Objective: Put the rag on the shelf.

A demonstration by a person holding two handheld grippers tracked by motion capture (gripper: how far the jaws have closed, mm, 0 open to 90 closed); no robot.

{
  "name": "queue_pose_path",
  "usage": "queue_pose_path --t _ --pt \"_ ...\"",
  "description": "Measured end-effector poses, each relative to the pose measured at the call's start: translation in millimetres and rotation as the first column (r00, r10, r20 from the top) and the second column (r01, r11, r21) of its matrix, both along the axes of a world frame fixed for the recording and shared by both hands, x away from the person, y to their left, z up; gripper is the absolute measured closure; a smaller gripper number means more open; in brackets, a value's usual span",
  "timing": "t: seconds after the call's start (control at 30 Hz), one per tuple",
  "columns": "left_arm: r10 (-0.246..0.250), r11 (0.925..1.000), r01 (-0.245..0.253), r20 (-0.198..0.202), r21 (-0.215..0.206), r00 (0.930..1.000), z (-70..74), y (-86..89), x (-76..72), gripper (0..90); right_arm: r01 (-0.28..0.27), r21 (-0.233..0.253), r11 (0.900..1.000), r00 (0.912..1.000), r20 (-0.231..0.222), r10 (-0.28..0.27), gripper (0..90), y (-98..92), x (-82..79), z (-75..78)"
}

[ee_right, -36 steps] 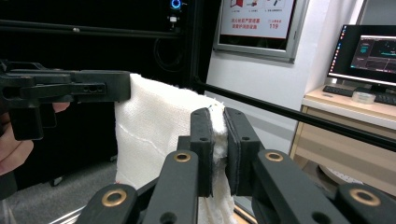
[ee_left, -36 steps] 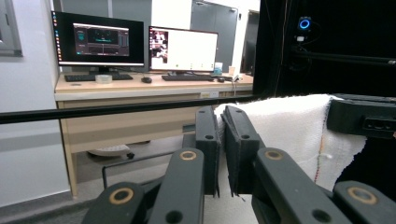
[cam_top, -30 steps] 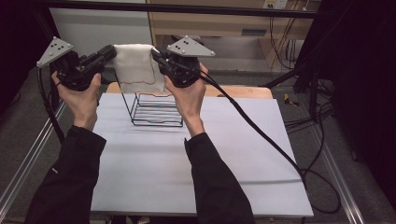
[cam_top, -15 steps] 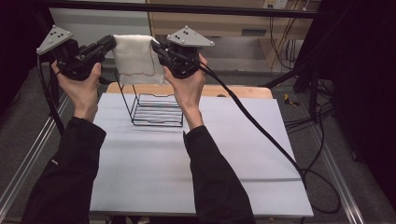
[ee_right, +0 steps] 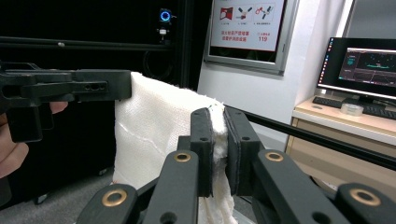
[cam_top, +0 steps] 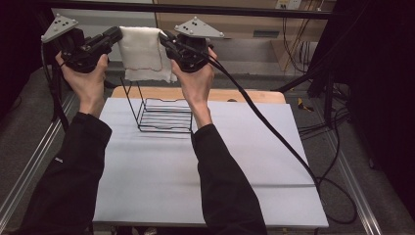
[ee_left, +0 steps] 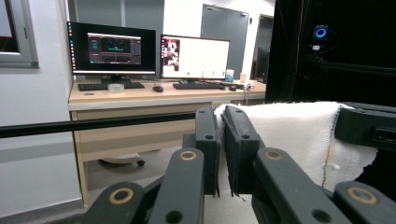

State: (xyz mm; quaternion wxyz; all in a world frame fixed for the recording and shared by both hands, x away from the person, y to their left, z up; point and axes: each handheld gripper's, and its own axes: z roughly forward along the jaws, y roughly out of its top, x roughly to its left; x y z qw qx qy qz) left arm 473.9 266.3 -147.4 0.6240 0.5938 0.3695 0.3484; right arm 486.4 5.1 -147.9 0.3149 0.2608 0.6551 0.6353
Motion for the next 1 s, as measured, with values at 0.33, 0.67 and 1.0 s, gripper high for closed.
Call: queue_pose_path --t 0.33,0.67,1.0 --pt "0.018 0.9998 -0.018 -0.004 0.011 0.9998 0.2 0.0 16.4 84.1 0.012 -0.005 1.0 0.9999 -0.008 -0.013 82.9 3.8 16.1 0.9" --pt "0.032 0.9992 -0.031 -0.025 0.023 0.9992 -7.4 -0.2 34.8 84.1 0.028 -0.02 0.999 0.9991 -0.032 -0.029 82.9 7.5 34.3 -7.1" --pt "0.027 0.9992 -0.026 -0.043 0.03 0.9987 -17.1 -0.8 45.0 84.1 0.032 -0.023 0.999 0.9975 -0.063 -0.033 82.8 6.8 45.1 -14.0"
